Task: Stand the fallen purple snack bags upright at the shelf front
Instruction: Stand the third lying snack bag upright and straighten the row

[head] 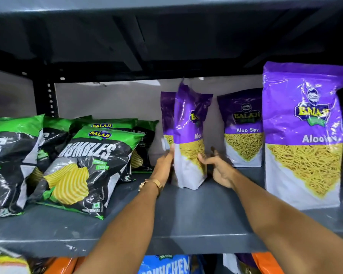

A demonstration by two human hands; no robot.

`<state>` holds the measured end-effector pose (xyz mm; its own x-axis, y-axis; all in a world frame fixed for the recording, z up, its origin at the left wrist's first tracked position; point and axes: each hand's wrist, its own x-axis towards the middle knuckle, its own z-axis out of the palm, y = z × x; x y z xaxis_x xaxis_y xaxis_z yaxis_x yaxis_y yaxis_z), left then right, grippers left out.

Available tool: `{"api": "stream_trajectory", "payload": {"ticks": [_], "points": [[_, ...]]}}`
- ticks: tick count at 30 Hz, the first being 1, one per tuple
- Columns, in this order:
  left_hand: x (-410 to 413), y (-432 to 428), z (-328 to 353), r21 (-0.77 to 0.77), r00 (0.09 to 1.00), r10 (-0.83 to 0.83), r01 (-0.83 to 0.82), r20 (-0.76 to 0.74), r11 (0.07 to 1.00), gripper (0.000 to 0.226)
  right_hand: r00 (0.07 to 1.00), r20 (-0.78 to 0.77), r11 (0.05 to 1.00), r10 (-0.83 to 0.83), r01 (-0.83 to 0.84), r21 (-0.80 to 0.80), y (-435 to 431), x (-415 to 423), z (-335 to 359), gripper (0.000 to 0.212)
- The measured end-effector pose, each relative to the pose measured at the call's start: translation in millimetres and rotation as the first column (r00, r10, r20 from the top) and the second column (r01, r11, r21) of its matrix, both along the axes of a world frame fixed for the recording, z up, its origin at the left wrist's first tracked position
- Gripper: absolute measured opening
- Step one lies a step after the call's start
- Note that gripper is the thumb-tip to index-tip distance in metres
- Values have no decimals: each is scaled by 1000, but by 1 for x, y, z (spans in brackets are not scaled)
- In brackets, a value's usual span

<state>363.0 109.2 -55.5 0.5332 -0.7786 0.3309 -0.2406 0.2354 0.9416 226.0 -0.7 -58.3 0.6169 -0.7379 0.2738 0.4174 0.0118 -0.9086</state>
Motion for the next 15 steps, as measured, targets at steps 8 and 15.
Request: {"api": "stream_trajectory", "payload": {"ticks": [8, 15], "points": [[8, 4, 3, -13, 891, 449, -450, 60, 893, 61, 971, -151, 969, -184, 154, -194, 12, 7, 1, 88], [-4, 1, 4, -43, 918, 378, -376, 116, 926, 55, 855, -136, 837, -501, 438, -327, 16, 30, -2, 80]]}}
